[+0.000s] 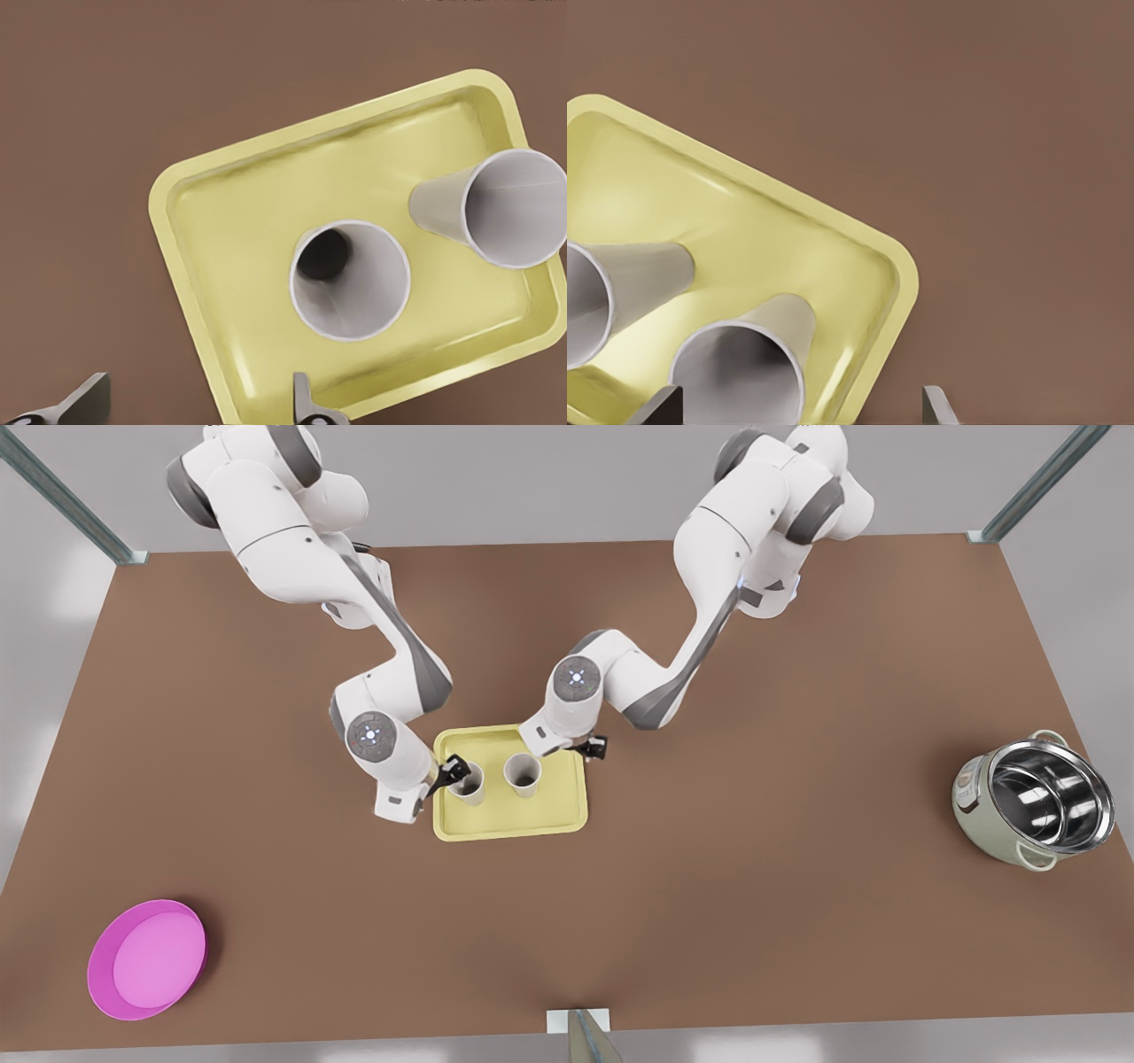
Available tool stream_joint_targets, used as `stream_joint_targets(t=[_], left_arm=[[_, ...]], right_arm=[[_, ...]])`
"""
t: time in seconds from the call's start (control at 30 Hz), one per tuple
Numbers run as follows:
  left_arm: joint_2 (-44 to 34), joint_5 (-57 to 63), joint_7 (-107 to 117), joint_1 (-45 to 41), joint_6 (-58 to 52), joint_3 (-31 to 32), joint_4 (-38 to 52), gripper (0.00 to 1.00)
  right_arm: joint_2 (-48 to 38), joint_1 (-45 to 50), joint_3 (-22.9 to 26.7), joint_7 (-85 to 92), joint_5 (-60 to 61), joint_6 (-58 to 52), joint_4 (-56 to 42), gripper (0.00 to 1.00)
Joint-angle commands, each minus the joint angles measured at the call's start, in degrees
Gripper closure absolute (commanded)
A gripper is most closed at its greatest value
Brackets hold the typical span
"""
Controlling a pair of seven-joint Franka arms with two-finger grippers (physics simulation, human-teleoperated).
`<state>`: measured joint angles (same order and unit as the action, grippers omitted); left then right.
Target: Use the left arm to pick up the white IKEA cup from the tray and place it on the middle-left position; use the right arm to pick up the white IKEA cup from the tray and place it on the middle-right position
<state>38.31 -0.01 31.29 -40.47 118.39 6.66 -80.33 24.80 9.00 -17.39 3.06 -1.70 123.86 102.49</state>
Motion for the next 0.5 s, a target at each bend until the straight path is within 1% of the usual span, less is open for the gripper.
stream_joint_targets(t=[0.0, 0.03, 0.07, 0.1, 0.17, 0.23, 0.47], left_arm=[[1.1, 0.7, 18.8, 0.0, 6.2, -0.1, 0.0, 0.0], [1.2, 1.2, 18.9, 0.0, 6.2, -0.2, 0.0, 0.0], [1.7, 1.2, 19.4, 0.0, 8.8, -0.2, 0.1, 0.0], [3.2, 2.2, 21.6, -0.1, 9.8, -0.2, 1.1, 0.0], [3.7, 2.9, 22.7, -0.1, 10.3, -0.2, 1.1, 0.0], [5.1, 3.0, 24.4, -0.8, 13.8, -0.2, 1.2, 0.0], [6.5, 6.3, 25.8, -2.2, 14.1, -0.3, 1.1, 0.0]], right_arm=[[1.4, 0.1, 0.0, -4.0, 0.0, 0.1, 0.3, 0.0], [2.1, 0.3, 0.0, -3.9, 0.0, 0.1, 0.3, 0.0], [3.0, 0.3, 0.0, -4.0, 0.0, 0.1, 0.3, 0.0], [3.7, 0.2, 0.0, -3.9, 0.0, 0.4, 0.2, 0.0], [4.5, 0.0, 0.0, -3.4, -0.1, 0.6, 0.1, 0.0], [5.3, 0.0, 0.1, -3.3, -0.3, 0.7, 0.0, 0.0], [6.3, 0.4, 0.1, -3.1, -0.5, 0.2, 1.5, 0.0]])
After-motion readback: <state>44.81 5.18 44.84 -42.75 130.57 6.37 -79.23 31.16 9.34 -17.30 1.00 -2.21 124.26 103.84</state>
